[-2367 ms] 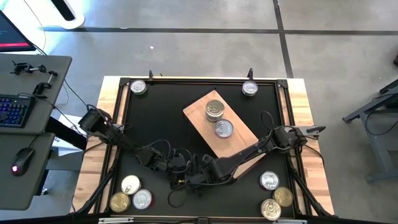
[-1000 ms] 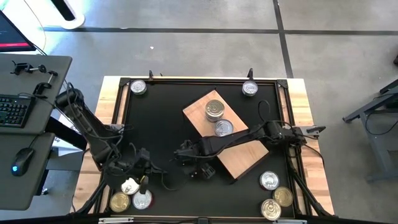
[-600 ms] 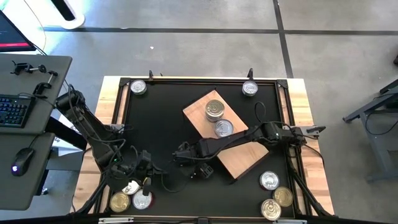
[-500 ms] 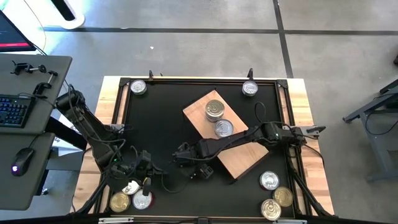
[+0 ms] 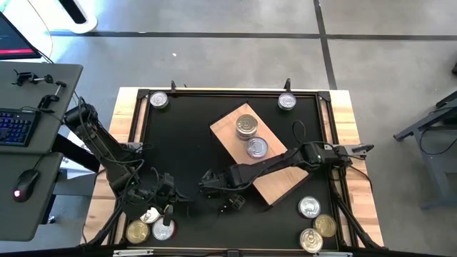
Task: Stack canned seafood by type on shelf
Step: Stack the red tuna can on top of the red tuna can on the shelf
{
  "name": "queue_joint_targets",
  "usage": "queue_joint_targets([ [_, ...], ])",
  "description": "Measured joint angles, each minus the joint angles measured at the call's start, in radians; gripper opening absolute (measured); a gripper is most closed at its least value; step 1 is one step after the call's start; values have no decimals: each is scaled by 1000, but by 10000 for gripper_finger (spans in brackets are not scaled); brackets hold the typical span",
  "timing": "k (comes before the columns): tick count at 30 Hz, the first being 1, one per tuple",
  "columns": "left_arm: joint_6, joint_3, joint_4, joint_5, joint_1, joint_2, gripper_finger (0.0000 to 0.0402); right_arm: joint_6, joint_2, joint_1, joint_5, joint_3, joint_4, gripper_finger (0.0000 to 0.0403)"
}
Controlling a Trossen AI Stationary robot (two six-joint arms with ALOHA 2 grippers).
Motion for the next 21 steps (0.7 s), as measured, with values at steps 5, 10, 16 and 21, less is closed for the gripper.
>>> queue_joint_targets([
  [5,-3,0,0,0,0,0,0,-43,0,7,-60,0,17,261],
  [10,-24,0,1,0,0,0,0,-76,0,17,-63,0,17,259],
  [16,-24,0,1,0,0,0,0,8,17,24,-59,0,52,226],
  [21,-24,0,10,0,0,0,0,109,42,41,-58,0,121,209],
])
